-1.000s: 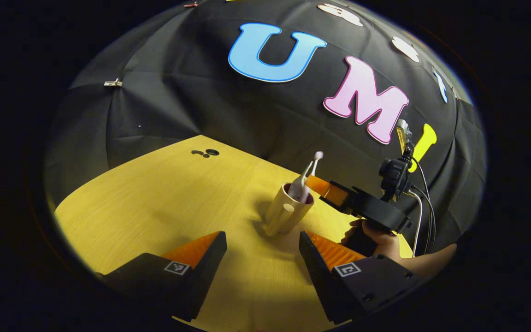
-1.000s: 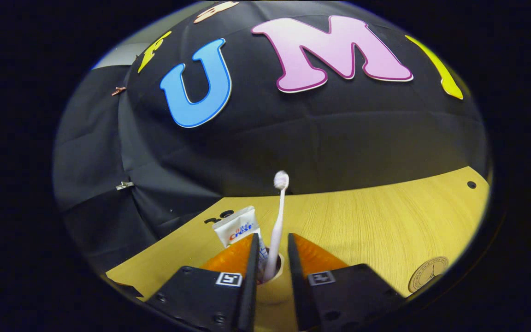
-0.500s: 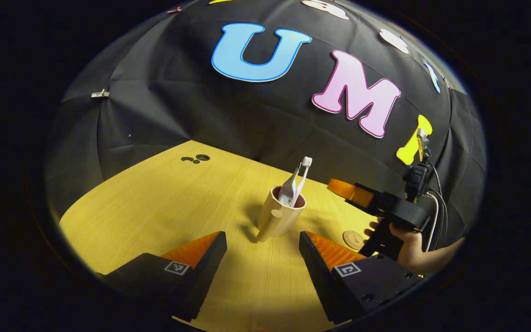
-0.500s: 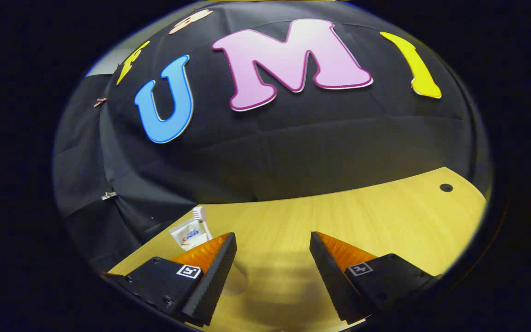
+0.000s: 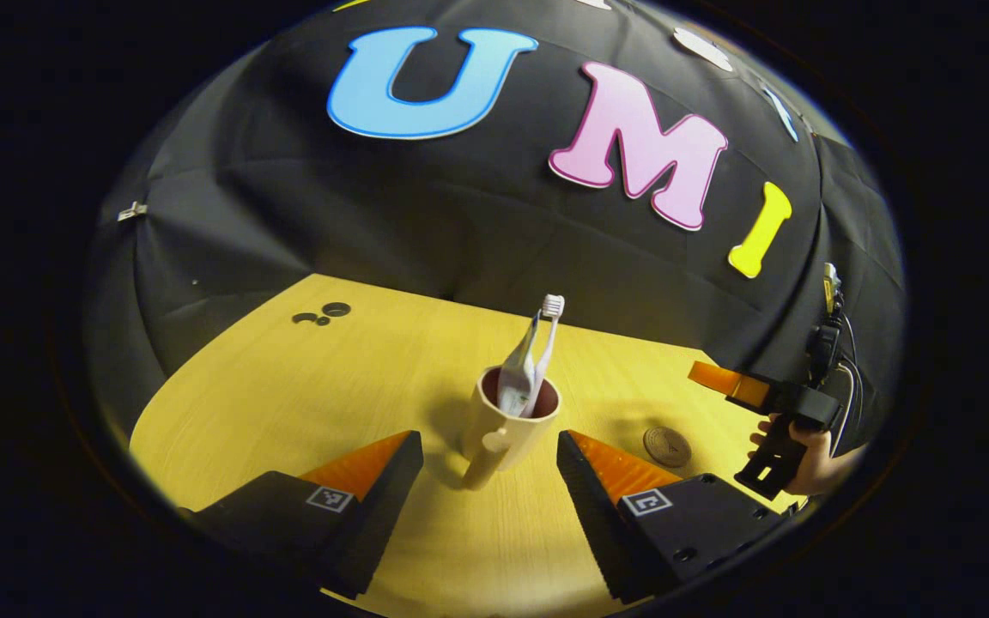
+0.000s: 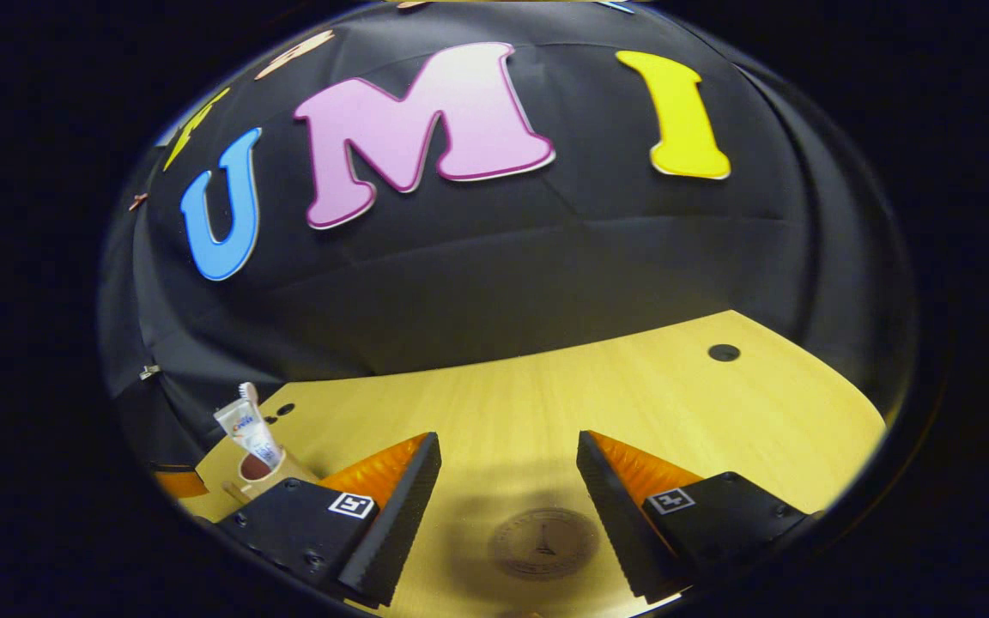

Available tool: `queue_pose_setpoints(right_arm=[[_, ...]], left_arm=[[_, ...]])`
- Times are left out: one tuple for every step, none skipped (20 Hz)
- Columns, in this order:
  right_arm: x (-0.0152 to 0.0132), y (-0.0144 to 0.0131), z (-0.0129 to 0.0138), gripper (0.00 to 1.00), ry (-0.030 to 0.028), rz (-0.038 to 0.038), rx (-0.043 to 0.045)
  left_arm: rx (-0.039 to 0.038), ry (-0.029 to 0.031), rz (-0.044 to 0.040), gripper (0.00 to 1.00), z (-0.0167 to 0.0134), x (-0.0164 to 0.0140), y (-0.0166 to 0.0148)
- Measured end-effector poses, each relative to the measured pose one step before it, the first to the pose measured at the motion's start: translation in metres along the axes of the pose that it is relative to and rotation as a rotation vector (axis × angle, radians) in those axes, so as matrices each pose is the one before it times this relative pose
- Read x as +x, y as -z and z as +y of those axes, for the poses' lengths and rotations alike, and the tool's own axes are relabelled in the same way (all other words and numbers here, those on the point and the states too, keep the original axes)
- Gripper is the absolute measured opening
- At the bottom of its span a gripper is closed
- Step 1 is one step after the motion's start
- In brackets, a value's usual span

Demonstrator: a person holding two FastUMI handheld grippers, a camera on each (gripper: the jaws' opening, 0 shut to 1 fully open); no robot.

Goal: Put the toothbrush and toothpaste on the desktop into the cup, then pick up the cup and place it on the coaster on the desktop.

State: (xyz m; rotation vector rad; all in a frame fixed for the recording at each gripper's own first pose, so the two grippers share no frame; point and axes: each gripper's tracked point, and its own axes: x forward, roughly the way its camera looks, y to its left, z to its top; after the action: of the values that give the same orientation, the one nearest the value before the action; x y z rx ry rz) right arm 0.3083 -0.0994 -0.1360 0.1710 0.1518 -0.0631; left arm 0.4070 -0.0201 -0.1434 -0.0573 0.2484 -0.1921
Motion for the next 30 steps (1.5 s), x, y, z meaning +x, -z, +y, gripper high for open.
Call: queue_pose_setpoints(right_arm=[[-0.00260,0.00415,-0.01551,0.98,0.02478,0.01620,0.01116],[-0.00214,0.00431,-0.01503,0.98,0.02503,0.01353,0.01145],[-0.00227,0.00126,-0.01574,0.98,0.02628,0.00491,0.00970],[-0.00356,0.00045,-0.01543,0.98,0.02416,-0.00026,0.00674],[-0.00282,0.00055,-0.01520,0.98,0.02282,0.00024,0.00094],[-0.00379,0.00178,-0.01570,0.98,0.02150,0.00359,-0.00077],[-0.00123,0.00291,-0.01446,0.98,0.02169,0.00722,-0.00039],[-0.00357,0.00530,-0.01612,0.98,0.01906,0.01825,-0.00098],[-0.00421,0.00758,-0.01380,0.98,0.01043,0.02131,-0.00121],[-0.00493,0.00687,-0.01405,0.98,0.01487,0.01918,-0.00166],[-0.00464,0.00631,-0.01478,0.98,0.01973,0.01550,0.00080],[-0.00411,0.00519,-0.01363,0.98,0.02035,0.01052,0.00649],[-0.00531,0.00507,-0.01366,0.98,0.02005,0.00714,0.01306],[-0.00501,0.00474,-0.01242,0.98,0.01870,0.00776,0.01650],[-0.00345,0.00455,-0.01073,0.98,0.01880,0.00894,0.01682],[-0.00313,0.00457,-0.00935,0.98,0.01847,0.00675,0.01474],[-0.00170,0.00396,-0.00830,0.98,0.01685,0.00668,0.00899],[-0.00115,0.00394,-0.00570,0.98,0.01299,0.01079,0.00674],[-0.00210,0.00360,-0.00492,0.98,0.00690,0.00718,0.00444],[-0.00225,0.00334,-0.00377,0.98,0.00628,0.00378,0.00171],[0.00043,0.00086,0.00108,0.98,0.00178,0.00442,-0.00225],[-0.00133,-0.00014,0.00162,0.98,-0.00196,0.00374,-0.00195],[-0.00078,0.00050,-0.00009,0.98,-0.00121,0.00134,-0.00267],[-0.00079,-0.00090,-0.00006,0.98,-0.00167,-0.00102,0.00086],[-0.00016,-0.00145,0.00054,0.98,-0.00099,-0.00177,0.00494],[-0.00078,-0.00049,0.00104,0.98,-0.00223,-0.00031,0.00646],[-0.00061,-0.00047,0.00092,0.98,-0.00174,0.00143,0.00571],[-0.00102,0.00085,0.00077,0.98,-0.00130,0.00123,0.00348],[-0.00066,0.00056,0.00086,0.98,-0.00338,0.00099,0.00009],[-0.00124,0.00006,0.00090,0.98,-0.00294,0.00135,-0.00359]], left_arm=[[0.00248,0.01394,0.01783,0.97,-0.00273,0.01034,0.00169],[0.00581,0.00941,0.02451,0.97,-0.00194,0.00867,0.00397],[0.01256,0.00352,0.02603,0.97,0.00061,0.00786,0.00512],[0.02253,-0.00073,0.02822,0.97,0.00056,0.00585,0.00429],[0.02765,-0.00484,0.03172,0.96,0.00179,0.00696,0.00670],[0.02615,-0.00079,0.02933,0.96,-0.00050,0.00529,0.00480],[0.01556,0.00546,0.02195,0.96,-0.00197,0.00203,0.00275],[0.00650,0.00858,0.02369,0.92,-0.00135,0.00414,0.00154],[0.00368,0.00477,0.02458,0.90,0.00077,0.00426,0.00368],[0.00407,0.00645,0.01835,0.86,-0.00087,0.00267,-0.00027],[0.00277,0.00457,0.02116,0.84,0.00028,0.00254,-0.00040],[0.00108,0.00452,0.02231,0.82,-0.00004,0.00295,-0.00094],[0.00407,0.00029,0.02391,0.80,0.00142,0.00353,0.00179],[0.00783,-0.00467,0.01926,0.74,0.00179,0.00327,-0.00202],[0.00720,0.00078,0.02215,0.77,0.00060,0.00118,-0.00097],[0.00384,0.00484,0.01951,0.68,-0.00112,0.00123,-0.00122],[0.00472,-0.00311,0.01572,0.48,0.00050,0.00072,0.00169],[0.00935,-0.00295,0.01909,0.53,-0.00042,0.00022,0.00064],[0.01215,-0.00357,0.01341,0.52,-0.00149,-0.00059,0.00075],[0.01058,-0.00981,0.00669,0.48,-0.00049,-0.00044,0.00107],[-0.00209,-0.01135,-0.00011,0.44,-0.00049,0.00158,-0.00073],[-0.00604,-0.00369,0.00219,0.36,-0.00150,0.00124,-0.00045],[-0.00335,-0.00575,-0.00159,0.32,-0.00199,-0.00073,-0.00028],[0.00116,-0.00493,0.00141,0.36,-0.00133,-0.00052,0.00029],[0.00718,-0.00539,0.00087,0.26,0.00035,-0.00037,0.00112],[0.00554,-0.00515,-0.00173,0.27,-0.00004,0.00029,0.00001],[-0.00118,-0.00389,-0.00002,0.25,-0.00104,-0.00005,0.00027],[-0.00397,-0.00423,-0.00510,0.22,-0.00026,-0.00065,-0.00080],[-0.00863,-0.00547,-0.00502,0.21,0.00009,-0.00067,-0.00075],[-0.00980,-0.00555,-0.00466,0.20,-0.00172,-0.00012,-0.00074]])
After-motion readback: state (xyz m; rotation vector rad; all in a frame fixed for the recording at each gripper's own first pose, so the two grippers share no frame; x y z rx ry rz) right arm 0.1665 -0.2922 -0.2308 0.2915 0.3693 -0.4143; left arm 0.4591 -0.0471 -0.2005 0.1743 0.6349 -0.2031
